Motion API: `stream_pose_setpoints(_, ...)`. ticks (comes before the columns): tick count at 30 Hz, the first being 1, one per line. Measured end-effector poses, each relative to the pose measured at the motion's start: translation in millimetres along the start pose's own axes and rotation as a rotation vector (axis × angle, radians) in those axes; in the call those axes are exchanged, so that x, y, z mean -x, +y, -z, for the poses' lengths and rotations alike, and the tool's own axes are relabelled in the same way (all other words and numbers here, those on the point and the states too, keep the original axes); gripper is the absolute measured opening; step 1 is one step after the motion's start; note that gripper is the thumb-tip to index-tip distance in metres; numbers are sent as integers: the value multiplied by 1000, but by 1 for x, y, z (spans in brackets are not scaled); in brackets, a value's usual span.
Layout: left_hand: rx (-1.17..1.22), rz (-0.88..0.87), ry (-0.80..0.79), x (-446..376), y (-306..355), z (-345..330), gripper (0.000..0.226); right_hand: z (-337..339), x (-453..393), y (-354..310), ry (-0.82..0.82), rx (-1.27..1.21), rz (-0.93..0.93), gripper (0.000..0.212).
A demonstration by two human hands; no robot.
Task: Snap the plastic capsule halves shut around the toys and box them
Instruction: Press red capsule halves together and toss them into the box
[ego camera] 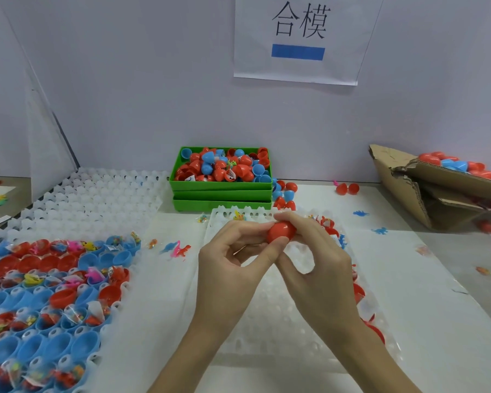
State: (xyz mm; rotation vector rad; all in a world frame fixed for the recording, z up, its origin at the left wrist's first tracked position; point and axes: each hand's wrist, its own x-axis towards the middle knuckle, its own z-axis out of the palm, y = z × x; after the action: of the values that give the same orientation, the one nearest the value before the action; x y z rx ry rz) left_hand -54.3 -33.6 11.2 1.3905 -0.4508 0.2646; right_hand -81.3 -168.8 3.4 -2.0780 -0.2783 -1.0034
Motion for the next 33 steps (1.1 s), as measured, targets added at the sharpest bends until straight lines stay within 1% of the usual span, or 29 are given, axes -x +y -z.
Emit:
stream_pose_setpoints(3, 51, 62, -9, 1, 1, -2, 24, -1, 1, -1, 25, 19, 11, 45)
stream_pose_setpoints(6, 105, 89, -2, 1, 3, -2, 23, -1, 1, -3, -9, 26, 29, 50)
stream_pose_setpoints(12, 153, 132, 11, 1, 4, -4, 23, 3, -4, -1, -60, 27, 43, 46)
stream_pose_setpoints(14, 119, 105, 22, 0, 4, -3, 24, 2, -5, 0, -119, -10, 5, 53)
stream_pose_setpoints(16, 18, 40, 35, 1, 3, -3, 26, -2, -3, 0, -165, -80, -55, 62)
stream_pose_setpoints(18, -88, -35, 37, 2, 2, -3, 28, -4, -1, 0, -162, -156, -95, 62)
stream_pose_setpoints(19, -111, -63, 33, 3, 2, -3, 29, -5, 0, 0, -147, -200, -115, 58)
stream_pose_setpoints(20, -104, -81, 26, 2, 3, -2, 30, -4, 0, 0, -138, -278, -160, 52)
stream_pose_setpoints(21, -106, -100, 16, 2, 3, -2, 30, -3, -2, -1, -152, -416, -242, 46)
stream_pose_setpoints(22, -151, -134, 14, 1, 3, 0, 31, 0, -6, -1, -188, -616, -352, 42)
stream_pose_setpoints(24, -370, -219, 14, -1, 0, 3, 39, 9, -12, -2, -315, -1110, -589, 42)
stream_pose_setpoints(25, -488, -255, 10, -2, -1, 4, 45, 14, -14, -3, -390, -1314, -689, 44)
stream_pose_setpoints(26, -576, -286, -2, -2, -2, 6, 49, 17, -14, -4, -443, -1443, -766, 46)
stream_pose_setpoints(28, -640, -343, -64, -3, -4, 9, 51, 16, -15, -4, -468, -1519, -843, 47)
stream_pose_setpoints(30, -596, -356, -114, -4, -6, 11, 44, 13, -13, -3, -464, -1561, -874, 47)
stream_pose_setpoints(33, -569, -363, -126, -4, -7, 13, 38, 8, -9, 0, -431, -1625, -916, 50)
